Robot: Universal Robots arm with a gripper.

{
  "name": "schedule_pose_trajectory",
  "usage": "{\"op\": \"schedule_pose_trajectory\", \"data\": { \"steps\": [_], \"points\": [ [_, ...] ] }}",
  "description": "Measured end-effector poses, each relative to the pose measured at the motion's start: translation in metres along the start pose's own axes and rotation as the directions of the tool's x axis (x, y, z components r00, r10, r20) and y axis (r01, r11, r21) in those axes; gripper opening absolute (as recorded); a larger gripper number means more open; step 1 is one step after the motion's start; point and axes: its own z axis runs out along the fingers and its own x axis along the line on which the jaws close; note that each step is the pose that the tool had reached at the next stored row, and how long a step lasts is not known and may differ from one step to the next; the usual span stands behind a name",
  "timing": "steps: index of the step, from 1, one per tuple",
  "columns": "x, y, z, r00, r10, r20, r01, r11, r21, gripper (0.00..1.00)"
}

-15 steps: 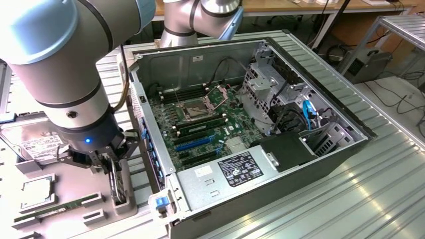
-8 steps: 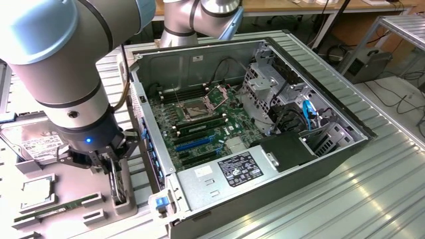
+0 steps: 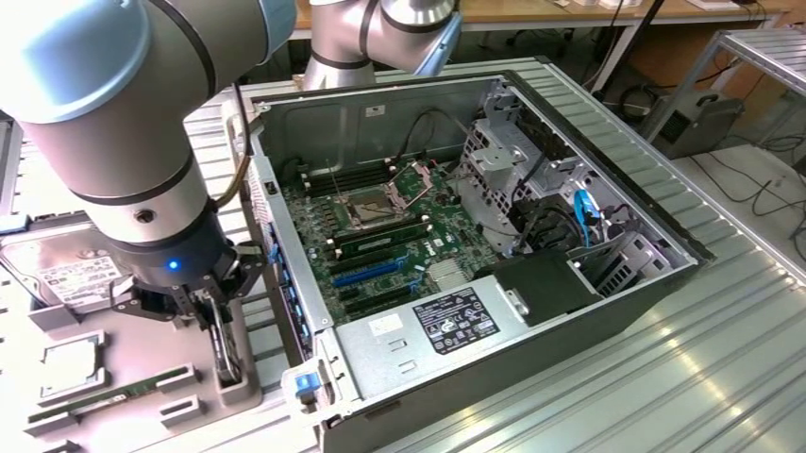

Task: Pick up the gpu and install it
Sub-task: 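Pick up the gpu and move the gpu toward the slot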

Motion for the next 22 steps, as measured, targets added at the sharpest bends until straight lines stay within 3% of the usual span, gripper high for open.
{"op": "schedule_pose_trajectory", "data": {
  "steps": [3,8,22],
  "points": [
    [0.0,0.0,-0.0021,1.0,-0.003,0.0,0.003,1.0,-0.0002,0.26],
    [-0.001,0.0,-0.0151,1.0,-0.003,-0.0001,0.003,1.0,-0.0004,0.26],
    [-0.005,0.0002,-0.0774,1.0,-0.003,0.0,0.003,1.0,-0.0016,0.26]
  ]
}}
